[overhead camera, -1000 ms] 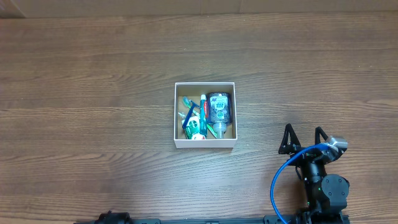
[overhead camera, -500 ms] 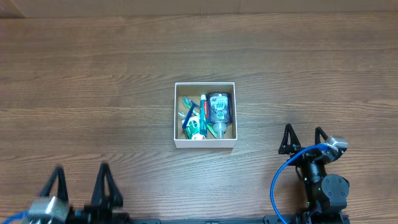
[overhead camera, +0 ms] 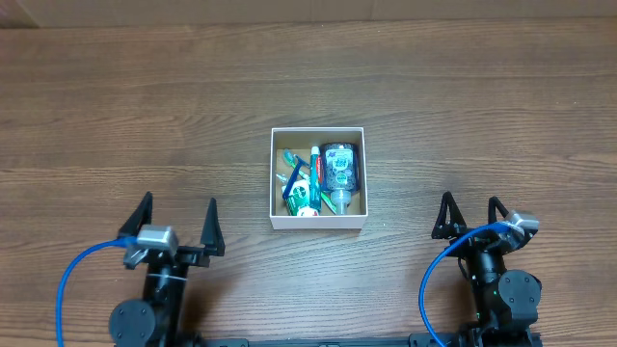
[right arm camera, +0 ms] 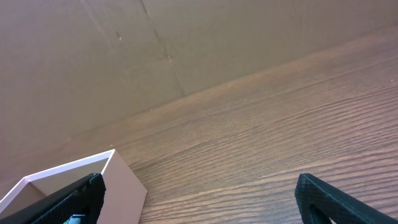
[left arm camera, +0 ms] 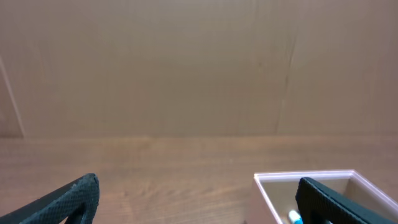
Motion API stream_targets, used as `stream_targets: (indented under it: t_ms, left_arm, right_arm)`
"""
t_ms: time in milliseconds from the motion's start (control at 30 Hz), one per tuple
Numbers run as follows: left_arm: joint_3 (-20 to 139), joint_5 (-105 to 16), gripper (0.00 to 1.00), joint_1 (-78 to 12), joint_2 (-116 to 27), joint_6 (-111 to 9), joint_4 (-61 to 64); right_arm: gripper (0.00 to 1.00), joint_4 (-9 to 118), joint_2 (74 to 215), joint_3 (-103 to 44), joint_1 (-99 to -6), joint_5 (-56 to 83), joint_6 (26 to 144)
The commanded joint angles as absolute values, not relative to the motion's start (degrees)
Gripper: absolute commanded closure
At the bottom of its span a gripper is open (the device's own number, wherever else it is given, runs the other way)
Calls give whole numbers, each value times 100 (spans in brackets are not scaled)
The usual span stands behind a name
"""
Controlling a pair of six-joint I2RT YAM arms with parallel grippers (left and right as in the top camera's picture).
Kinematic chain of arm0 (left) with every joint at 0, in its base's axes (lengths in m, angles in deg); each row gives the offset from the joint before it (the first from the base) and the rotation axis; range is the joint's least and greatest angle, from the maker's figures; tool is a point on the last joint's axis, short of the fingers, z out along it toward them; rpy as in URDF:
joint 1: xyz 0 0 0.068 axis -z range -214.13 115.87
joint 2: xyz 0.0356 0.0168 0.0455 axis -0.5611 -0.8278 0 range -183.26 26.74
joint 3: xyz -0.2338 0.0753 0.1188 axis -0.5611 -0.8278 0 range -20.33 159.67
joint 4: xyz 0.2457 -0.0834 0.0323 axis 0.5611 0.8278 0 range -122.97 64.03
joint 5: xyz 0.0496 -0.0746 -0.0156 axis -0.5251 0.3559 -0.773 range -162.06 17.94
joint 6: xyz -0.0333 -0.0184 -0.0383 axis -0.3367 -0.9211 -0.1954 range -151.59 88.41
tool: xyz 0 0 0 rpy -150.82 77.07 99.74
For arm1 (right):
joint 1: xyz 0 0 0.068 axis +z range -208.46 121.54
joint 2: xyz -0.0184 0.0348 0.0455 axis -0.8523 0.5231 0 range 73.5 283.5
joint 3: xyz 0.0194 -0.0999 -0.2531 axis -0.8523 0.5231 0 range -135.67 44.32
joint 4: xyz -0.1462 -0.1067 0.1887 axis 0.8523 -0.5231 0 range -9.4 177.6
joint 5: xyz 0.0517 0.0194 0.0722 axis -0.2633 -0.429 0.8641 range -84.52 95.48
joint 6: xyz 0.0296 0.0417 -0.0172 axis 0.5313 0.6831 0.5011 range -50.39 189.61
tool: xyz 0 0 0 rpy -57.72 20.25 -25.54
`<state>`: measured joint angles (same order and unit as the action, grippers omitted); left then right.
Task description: Pack container
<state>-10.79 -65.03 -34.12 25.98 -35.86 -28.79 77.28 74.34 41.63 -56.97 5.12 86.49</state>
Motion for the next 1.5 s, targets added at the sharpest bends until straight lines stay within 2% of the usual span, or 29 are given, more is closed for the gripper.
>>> stream_targets:
  t_ms: [0,367,600,1467]
  left_arm:
    - [-1481,-6411,0,-3421,2651,-3409,-3126]
    - [-2008,-7109,0,-3421,2653,-3344,-2889]
    - [-2008,-7117,0,-3421,2653,-2577,-2859]
    - [-2008,-7113,0,-3421,2648,-2579,-2861]
  right_arm:
    - [0,7756,7373,4147,-5707,519,8632]
    - [0,7756,7373,4147,-5707,519,8632]
    - [0,7756,7373,4147,-5707,519,8632]
    - [0,7756,7373,4147,-5707,519,8632]
